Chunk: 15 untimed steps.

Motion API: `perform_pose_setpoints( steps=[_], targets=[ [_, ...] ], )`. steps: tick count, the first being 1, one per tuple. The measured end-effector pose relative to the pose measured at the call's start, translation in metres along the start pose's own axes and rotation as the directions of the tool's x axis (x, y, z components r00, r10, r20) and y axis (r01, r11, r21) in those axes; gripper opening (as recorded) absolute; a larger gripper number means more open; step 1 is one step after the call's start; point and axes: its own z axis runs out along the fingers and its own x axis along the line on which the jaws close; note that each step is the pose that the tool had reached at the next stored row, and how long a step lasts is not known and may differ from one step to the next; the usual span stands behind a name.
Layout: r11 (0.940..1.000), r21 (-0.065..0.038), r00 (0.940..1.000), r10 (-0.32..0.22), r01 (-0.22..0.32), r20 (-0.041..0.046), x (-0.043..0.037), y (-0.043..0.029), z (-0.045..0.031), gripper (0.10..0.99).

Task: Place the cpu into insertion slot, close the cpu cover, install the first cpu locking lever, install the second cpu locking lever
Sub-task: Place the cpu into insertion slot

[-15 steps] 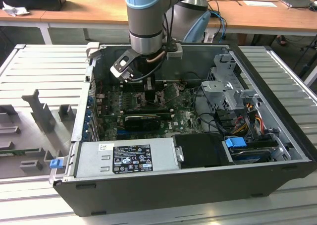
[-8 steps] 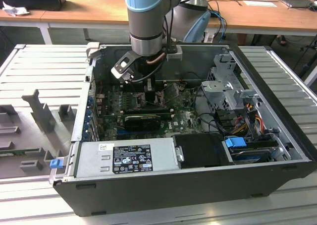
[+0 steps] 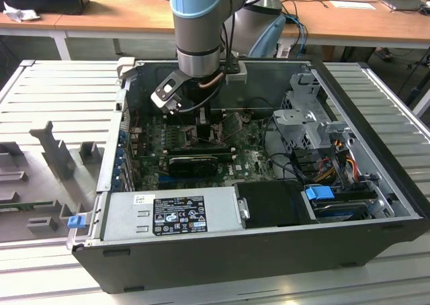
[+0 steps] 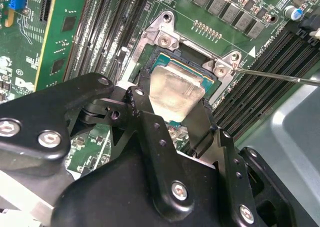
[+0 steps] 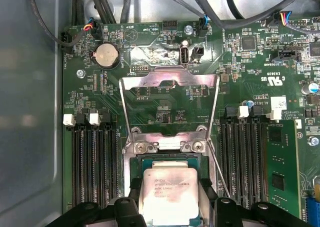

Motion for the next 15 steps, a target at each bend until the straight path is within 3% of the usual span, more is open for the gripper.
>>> perform_pose_setpoints(
  steps=[4,5,15],
  targets=[
    [1.0,0.0,1.0,0.0,0.0,0.0,0.0,0.0,0.0002,0.541],
    [1.0,0.0,1.0,0.0,0.0,-0.0001,0.0,0.0,0.0002,0.604],
    [1.0,0.0,1.0,0.0,0.0,-0.0002,0.0001,0.0004,-0.0045,0.604]
  ],
)
